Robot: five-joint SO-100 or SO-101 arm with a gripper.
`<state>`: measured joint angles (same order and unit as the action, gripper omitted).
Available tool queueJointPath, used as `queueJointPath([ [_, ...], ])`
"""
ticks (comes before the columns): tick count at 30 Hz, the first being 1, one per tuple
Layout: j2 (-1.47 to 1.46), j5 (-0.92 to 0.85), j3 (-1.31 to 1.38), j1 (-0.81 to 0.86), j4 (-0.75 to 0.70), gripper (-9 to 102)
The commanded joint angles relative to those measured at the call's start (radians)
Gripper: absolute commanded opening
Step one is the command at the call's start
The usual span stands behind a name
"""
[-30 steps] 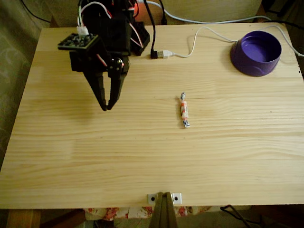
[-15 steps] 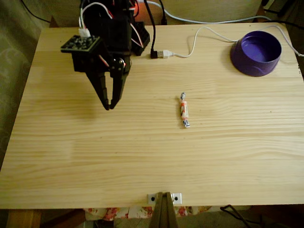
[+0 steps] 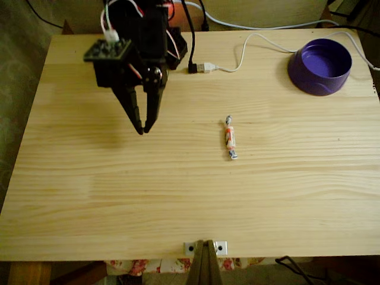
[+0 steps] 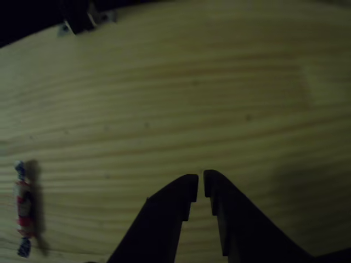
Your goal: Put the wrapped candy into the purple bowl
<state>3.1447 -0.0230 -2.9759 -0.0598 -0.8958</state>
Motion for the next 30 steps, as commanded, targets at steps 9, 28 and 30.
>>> queueJointPath([
  [9, -0.419, 0.189, 0.5, -0.155, -0.094, 1],
  [28, -0.969, 0.601, 0.811, -0.514, -0.161, 1],
  [30, -1.037, 0.623, 0.845, -0.548, -0.169, 1],
])
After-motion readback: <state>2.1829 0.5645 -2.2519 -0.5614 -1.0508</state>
